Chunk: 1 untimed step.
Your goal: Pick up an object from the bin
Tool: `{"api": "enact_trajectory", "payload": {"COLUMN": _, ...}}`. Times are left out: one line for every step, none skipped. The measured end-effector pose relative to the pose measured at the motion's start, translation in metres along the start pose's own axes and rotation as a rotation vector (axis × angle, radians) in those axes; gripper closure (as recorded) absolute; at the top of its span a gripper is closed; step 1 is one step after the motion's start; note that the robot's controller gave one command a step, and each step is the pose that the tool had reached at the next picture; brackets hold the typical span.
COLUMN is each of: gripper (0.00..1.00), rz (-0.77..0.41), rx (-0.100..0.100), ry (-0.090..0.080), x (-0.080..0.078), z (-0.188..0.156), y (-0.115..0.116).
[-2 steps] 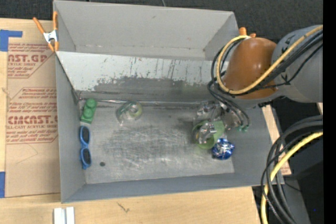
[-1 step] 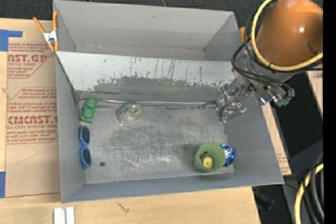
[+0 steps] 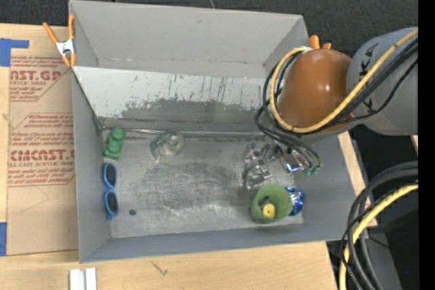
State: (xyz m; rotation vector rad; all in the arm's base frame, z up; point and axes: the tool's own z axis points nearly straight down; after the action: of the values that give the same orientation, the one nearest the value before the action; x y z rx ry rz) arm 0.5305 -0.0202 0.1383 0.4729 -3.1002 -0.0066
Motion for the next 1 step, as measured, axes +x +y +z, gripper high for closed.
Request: {"api": "enact_trajectory", "payload": {"gripper": 1.00, "rz": 0.198, "rx": 0.007, "ry": -0.006, "x": 0.0743, "z": -0.0376, "y": -0.0721}}
